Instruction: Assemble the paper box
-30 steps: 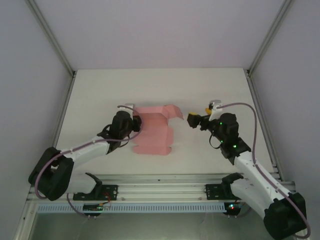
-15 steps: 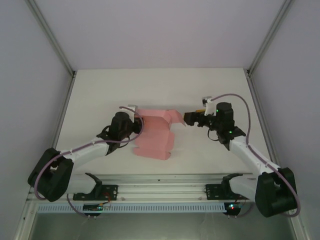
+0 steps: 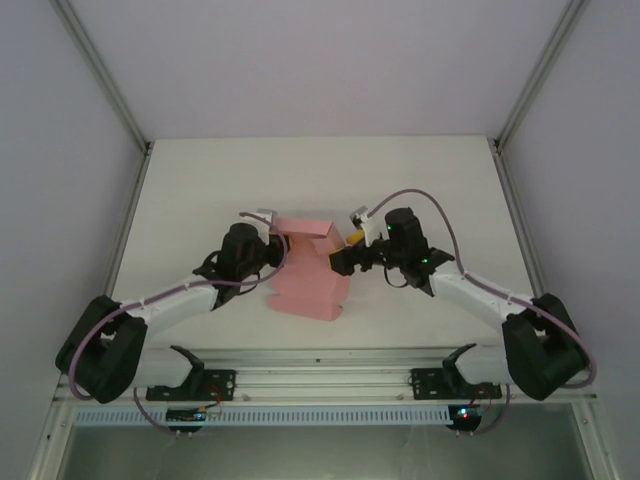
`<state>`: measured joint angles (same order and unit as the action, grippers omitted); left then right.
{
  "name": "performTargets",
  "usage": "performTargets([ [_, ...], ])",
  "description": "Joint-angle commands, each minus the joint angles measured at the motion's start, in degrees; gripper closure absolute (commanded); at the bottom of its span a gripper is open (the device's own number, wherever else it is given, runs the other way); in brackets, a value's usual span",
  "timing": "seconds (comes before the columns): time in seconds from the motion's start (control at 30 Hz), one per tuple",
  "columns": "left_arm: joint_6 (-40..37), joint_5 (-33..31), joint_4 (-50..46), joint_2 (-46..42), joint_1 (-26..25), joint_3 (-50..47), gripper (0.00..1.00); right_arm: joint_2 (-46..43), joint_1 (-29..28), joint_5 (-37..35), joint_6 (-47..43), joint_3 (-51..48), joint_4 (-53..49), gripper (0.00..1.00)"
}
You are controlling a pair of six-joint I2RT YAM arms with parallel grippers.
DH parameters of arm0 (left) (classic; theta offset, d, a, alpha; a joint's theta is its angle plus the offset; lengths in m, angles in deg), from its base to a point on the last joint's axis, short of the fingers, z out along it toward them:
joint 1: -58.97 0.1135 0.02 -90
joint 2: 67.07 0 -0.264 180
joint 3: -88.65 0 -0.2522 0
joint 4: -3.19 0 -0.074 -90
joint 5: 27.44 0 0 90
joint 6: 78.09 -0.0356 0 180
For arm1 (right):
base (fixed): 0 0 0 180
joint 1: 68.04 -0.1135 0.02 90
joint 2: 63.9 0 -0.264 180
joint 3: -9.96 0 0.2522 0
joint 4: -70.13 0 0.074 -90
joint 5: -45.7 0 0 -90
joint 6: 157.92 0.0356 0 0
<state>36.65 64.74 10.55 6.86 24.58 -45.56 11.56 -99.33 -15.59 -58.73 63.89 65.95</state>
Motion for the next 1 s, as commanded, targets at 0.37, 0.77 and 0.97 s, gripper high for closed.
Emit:
performTargets([
  [0.37, 2.17, -6.05, -3.32, 0.09, 0.05, 2.37, 1.0, -5.9, -1.75, -14.91, -1.61, 1.12, -3.66, 0.12],
  [0.77, 2.78, -5.67, -5.12, 1.66, -0.02, 4.09, 1.0, -9.76, -3.59, -13.31, -8.55, 5.42, -11.35, 0.37],
  [0.97, 2.72, -4.34, -5.93, 2.69, -0.01, 5.4, 1.0, -6.55, -3.78, -11.91, -11.35, 7.61, -11.32, 0.39],
])
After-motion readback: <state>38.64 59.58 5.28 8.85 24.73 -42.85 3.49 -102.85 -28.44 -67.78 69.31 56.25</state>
